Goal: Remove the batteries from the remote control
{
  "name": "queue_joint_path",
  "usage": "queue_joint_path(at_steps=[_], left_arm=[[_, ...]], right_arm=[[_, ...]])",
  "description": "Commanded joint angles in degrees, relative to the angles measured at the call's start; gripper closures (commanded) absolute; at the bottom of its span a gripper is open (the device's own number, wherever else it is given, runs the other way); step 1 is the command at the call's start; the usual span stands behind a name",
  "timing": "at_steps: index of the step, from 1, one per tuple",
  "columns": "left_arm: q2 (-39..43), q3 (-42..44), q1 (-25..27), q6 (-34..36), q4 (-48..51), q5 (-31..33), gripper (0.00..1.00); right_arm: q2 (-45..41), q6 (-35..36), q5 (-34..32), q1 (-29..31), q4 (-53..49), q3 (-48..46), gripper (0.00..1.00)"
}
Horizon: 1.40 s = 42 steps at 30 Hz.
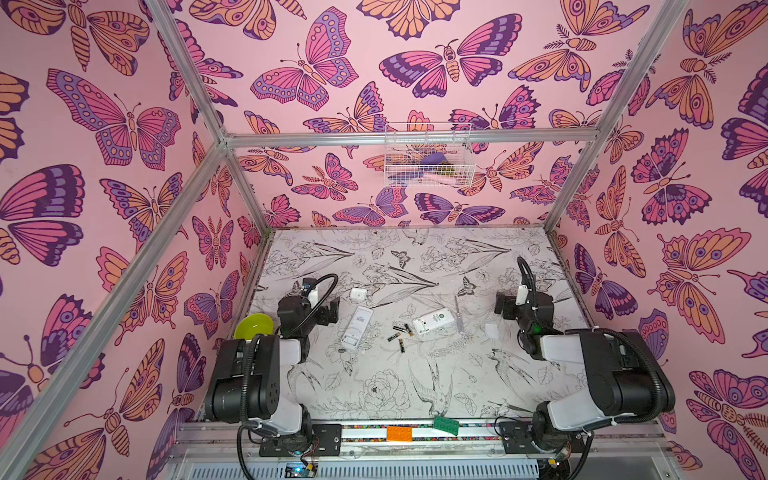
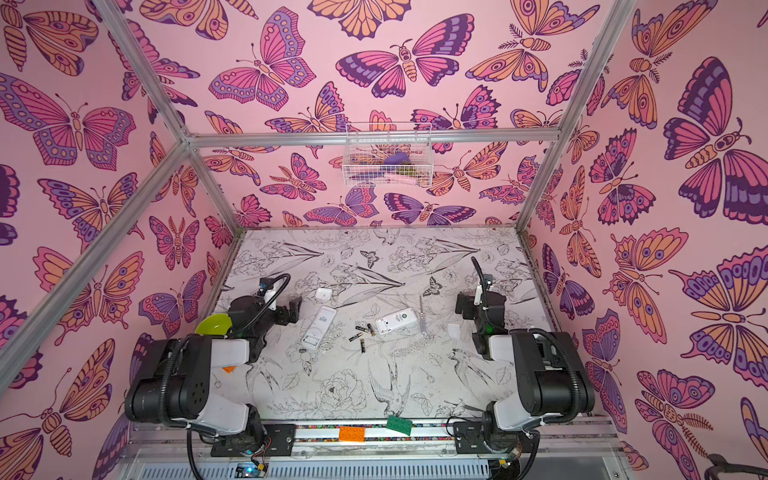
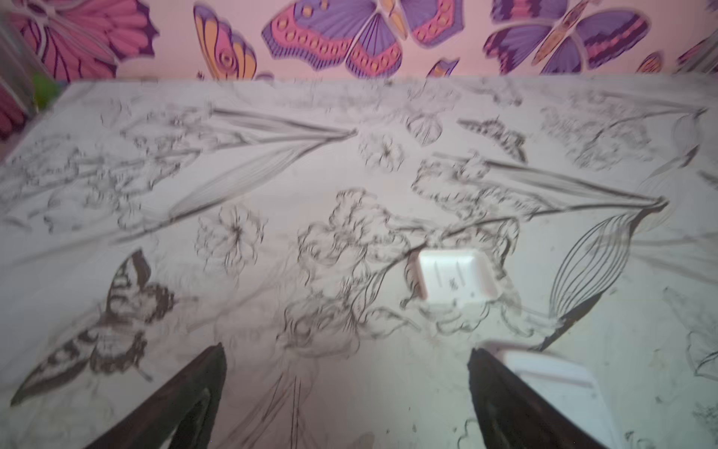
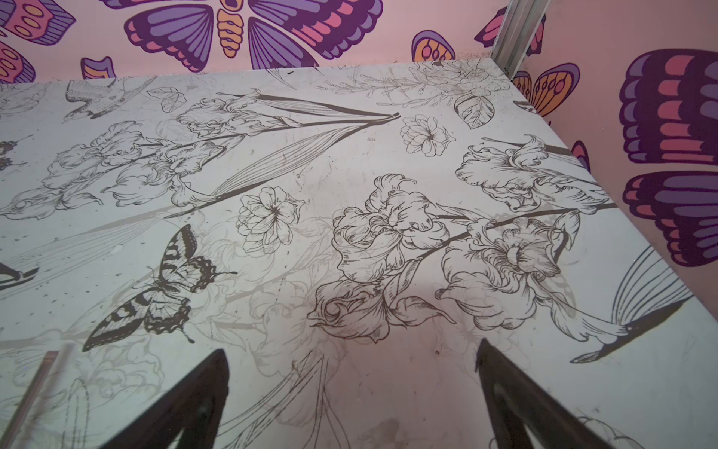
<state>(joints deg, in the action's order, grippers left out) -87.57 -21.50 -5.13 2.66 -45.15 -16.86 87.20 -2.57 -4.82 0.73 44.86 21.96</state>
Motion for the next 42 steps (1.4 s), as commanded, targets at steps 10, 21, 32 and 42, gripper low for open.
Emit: queue_joint_path(at_steps=[10,21,32,42], left_arm=[[-0.16,-0.07,1.35,-3.64,-4.46,10.68,0.02],[-0.17,-0.45,2.13,-2.78,-3.80,11.67,0.02],[1.29,11.45,2.47,0.81,-21.20,3.14,0.02],[-0.82,3.21,3.32,-2.00,-10.19,14.93,0.02]], right_arm=[[-0.95,-0.31,0.59,-0.19,1.08,1.25,0.01],[-0.89,-0.28,0.60,-0.12,1.08,1.34,0.01],[-0.91,-0.31,0.58,-0.20,1.04,1.33,0.01],[-0.92,-0.25,0.56,-0.14,1.06,1.32,0.01]])
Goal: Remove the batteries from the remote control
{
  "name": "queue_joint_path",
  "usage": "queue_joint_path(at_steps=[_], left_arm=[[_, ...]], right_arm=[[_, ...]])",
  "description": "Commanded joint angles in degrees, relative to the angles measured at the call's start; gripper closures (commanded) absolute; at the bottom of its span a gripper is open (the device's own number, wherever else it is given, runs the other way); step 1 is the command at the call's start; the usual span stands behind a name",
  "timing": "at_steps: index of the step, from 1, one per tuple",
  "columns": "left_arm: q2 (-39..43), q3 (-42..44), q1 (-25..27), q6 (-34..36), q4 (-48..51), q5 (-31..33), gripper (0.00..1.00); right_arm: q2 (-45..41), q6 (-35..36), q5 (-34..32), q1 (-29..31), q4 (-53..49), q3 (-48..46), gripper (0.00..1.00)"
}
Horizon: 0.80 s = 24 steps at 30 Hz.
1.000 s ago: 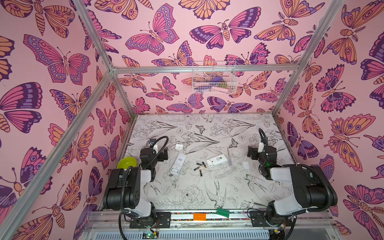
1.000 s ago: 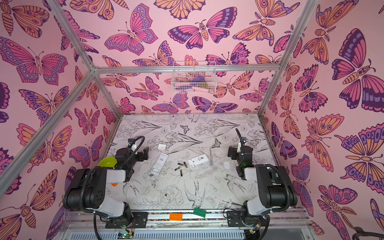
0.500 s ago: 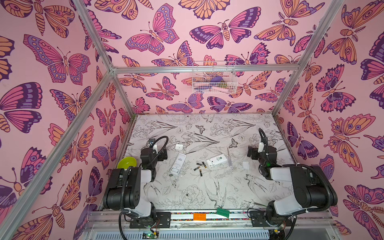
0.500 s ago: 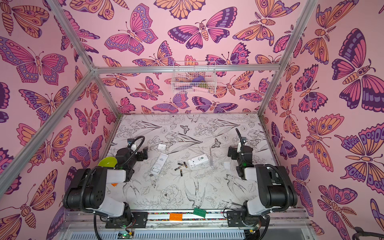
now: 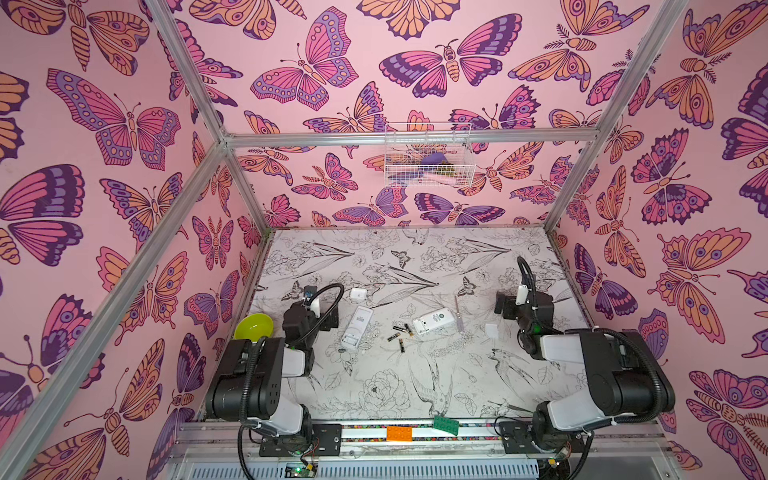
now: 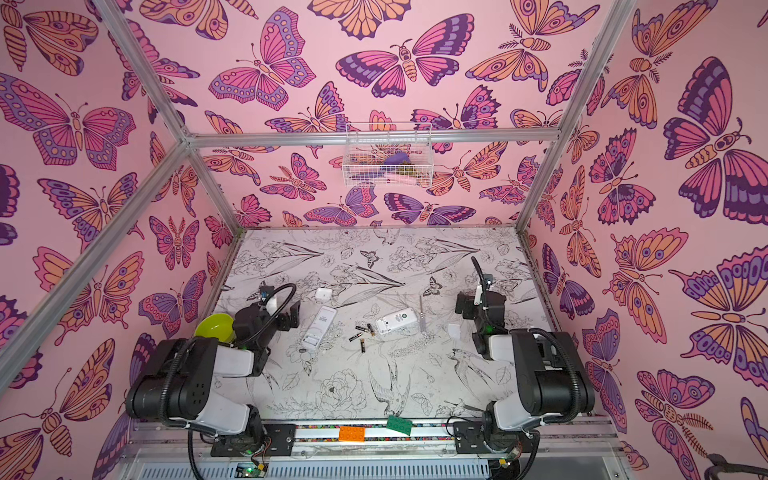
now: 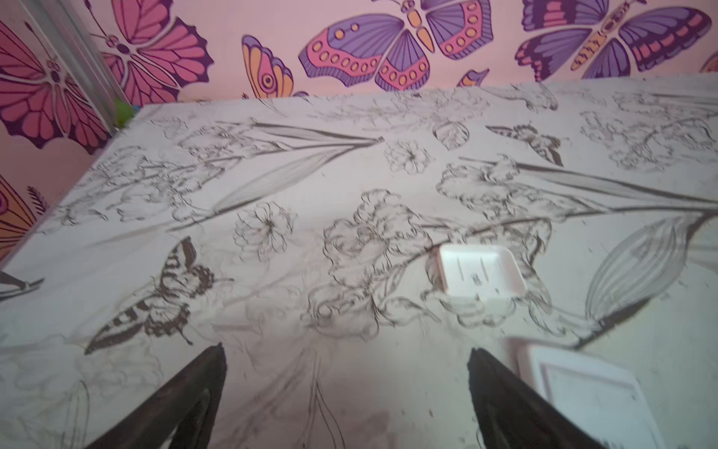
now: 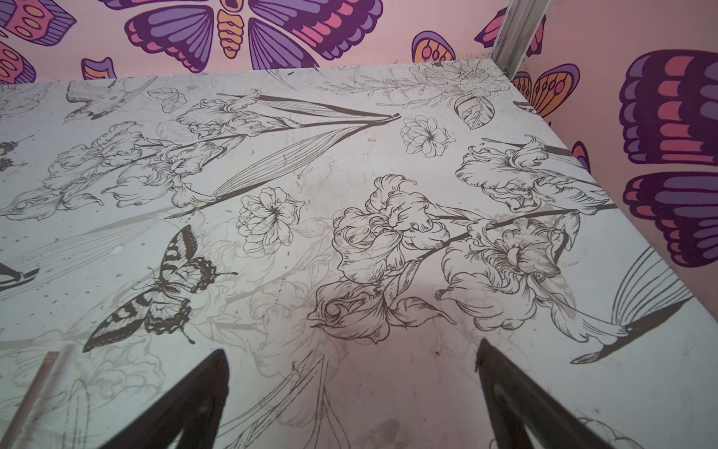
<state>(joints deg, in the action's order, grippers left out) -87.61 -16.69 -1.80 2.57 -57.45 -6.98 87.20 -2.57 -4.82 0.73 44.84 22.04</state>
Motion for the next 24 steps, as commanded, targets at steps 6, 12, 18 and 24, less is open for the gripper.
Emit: queue_joint_path(at_steps=[6,12,18,24], left_arm=[[-0.68,-4.32,0.09,-2.50,5.92,6.72,0.02],[-0.27,-4.31,0.13,-2.49,6.63,6.57,0.02],[1.20,4.82,0.13,0.54,-7.18,-1.45,0.02],[0.90,0.34,0.12,-0.01,1.41,0.22,0.02]], right_arm=[[-0.89,-0.24,0.69,-0.17,1.26,1.14,0.01],[-0.63,-0.51,0.44,-0.23,0.64,1.56,0.01],[-0.89,-0.25,0.55,-0.26,1.12,1.20,0.01],[-0.89,-0.33,0.51,-0.18,1.04,1.20,0.01]])
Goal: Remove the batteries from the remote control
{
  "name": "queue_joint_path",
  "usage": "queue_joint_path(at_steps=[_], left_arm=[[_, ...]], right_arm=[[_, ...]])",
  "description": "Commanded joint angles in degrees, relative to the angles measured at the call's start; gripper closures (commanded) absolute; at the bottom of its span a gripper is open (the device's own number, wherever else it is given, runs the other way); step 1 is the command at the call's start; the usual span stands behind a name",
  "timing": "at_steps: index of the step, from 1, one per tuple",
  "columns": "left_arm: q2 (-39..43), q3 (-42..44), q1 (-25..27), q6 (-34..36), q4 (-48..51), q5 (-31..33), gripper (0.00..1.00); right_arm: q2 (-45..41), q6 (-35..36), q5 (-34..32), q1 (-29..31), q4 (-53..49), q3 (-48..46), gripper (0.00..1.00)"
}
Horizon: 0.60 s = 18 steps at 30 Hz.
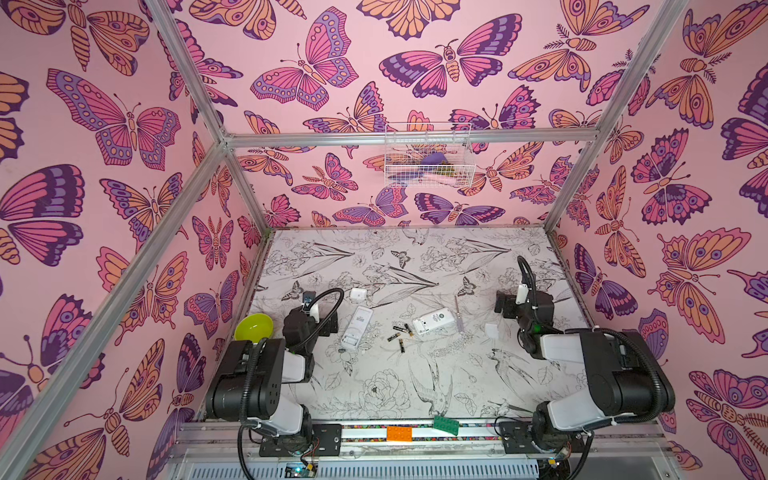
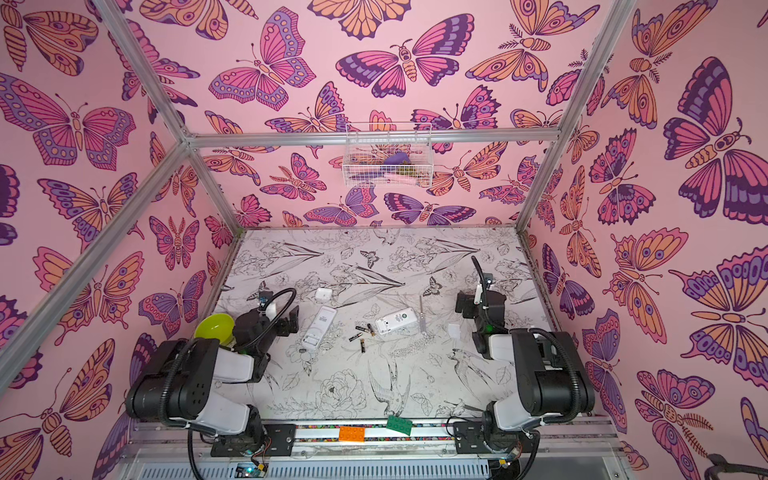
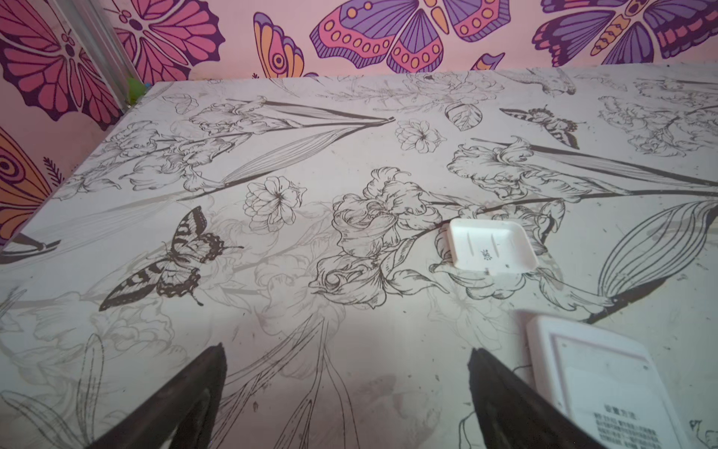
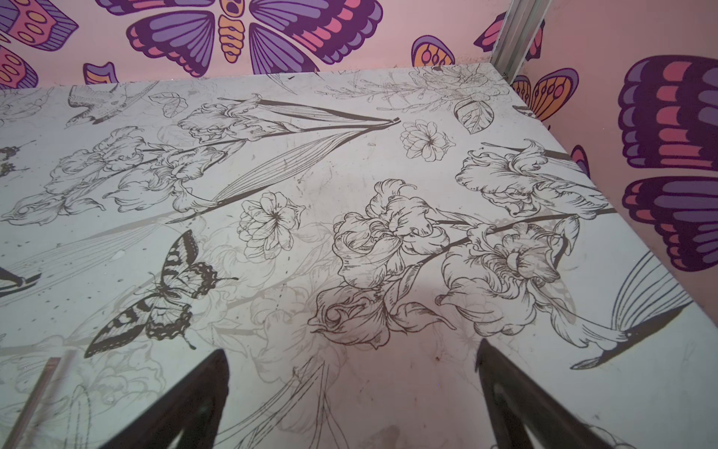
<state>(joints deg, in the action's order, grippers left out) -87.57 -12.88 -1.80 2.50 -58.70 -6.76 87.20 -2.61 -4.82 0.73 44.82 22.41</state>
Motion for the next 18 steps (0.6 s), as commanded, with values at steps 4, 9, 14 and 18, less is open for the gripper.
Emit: queue_joint_path(at_steps=[4,9,14,18], left_arm=[[-0.74,-8.16,0.47,-2.24,7.20,6.89,0.01],[-0.54,-8.77,0.66,-1.74,8.61,6.41,0.01],[-0.45,-9.07,0.75,-1.86,9.48,6.41,0.01],[-0.50,-8.78,0.75,-1.73,8.79,6.33,0.01]], right_arm=[[-0.89,-0.28,0.60,-0.24,1.02,0.88,0.01],[-0.90,-0.29,0.63,-0.15,1.06,0.88,0.01],[-0.89,-0.29,0.55,-0.27,1.05,0.88,0.01],[-0.89,-0.29,0.57,-0.13,1.06,0.88,0.01]])
